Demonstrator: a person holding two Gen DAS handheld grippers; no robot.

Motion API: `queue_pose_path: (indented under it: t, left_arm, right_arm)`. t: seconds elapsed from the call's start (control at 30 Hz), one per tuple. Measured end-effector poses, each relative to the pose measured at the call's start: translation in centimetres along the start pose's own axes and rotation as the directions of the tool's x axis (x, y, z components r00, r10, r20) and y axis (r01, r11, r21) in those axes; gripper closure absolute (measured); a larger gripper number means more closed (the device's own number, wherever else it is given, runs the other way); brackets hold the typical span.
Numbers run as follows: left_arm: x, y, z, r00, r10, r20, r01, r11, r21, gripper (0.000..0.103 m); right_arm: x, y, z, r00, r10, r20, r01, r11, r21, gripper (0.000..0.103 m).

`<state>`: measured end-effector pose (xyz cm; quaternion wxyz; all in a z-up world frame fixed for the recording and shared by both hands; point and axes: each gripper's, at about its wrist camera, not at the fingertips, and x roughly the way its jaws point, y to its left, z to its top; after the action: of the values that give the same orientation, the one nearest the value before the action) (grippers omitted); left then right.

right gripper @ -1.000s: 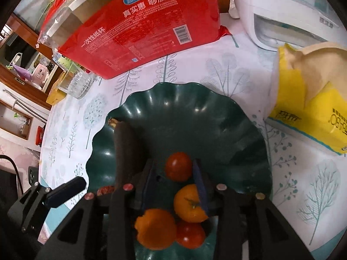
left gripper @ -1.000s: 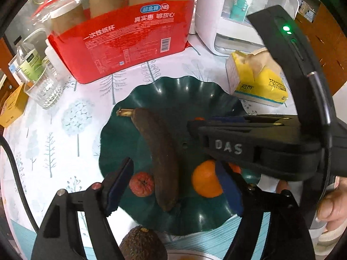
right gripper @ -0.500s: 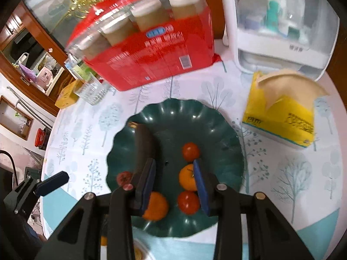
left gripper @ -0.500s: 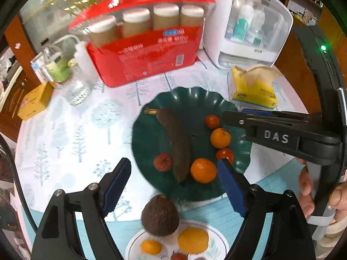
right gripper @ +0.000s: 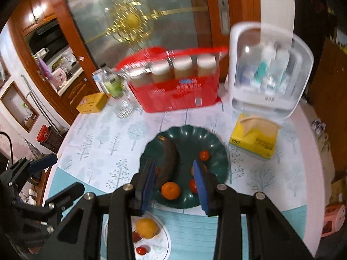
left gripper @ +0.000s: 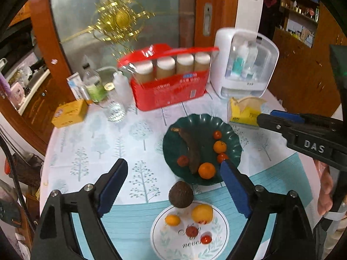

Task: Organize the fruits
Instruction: 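Withdraw both open grippers back toward the white fruit plate, then grasp the small orange with left gripper while right gripper grasps the large yellow citrus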

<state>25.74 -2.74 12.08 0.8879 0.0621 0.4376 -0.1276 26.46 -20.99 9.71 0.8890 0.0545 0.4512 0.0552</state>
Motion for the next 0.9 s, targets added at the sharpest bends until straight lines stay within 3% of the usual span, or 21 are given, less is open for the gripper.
queue_pose_path:
  t: [0.27,0.33,0.4,0.43,0.6,0.9]
  left_arm:
    - [-7.5,0.7,-3.2,0.995,-0.005,0.102,0.002,1.000,0.021,0.010]
    - [-8.6,0.7,-4.3,0.993,0.001,0.119,-0.005,0.999,0.035,0.008]
    - [-9.2,0.8,-5.5,0.991,0.009,0.135,-0.014,0.999,0.040,0.006]
    - [-9.5,1.0,-6.2,0.990,0.002,0.141,-0.008,0.999,0.041,0.005]
    - [-9.9,1.8,-9.2,0.984,0.009,0.178,-0.016,0.999,0.038,0.005]
    - [-6.3,2.1,-13.9,0.954,0.143,0.263,-0.145,0.989,-0.013,0.002]
  right_arm:
    - [-7.8,4.6,-2.7,0.995,0.030,0.096,-0.018,0.993,-0.115,0.066]
    - [-8.8,5.6,-3.9,0.993,0.062,0.101,-0.048,0.989,-0.143,0.057]
    - [-9.5,6.5,-5.1,0.990,0.079,0.113,-0.059,0.985,-0.164,0.042]
    - [-9.8,6.9,-5.7,0.989,0.083,0.123,-0.061,0.982,-0.176,0.041]
    - [-10.3,7.9,-8.9,0.984,0.096,0.150,-0.063,0.975,-0.211,0.040]
    - [-7.2,7.2,-14.0,0.982,0.048,0.183,-0.014,0.982,-0.186,0.040]
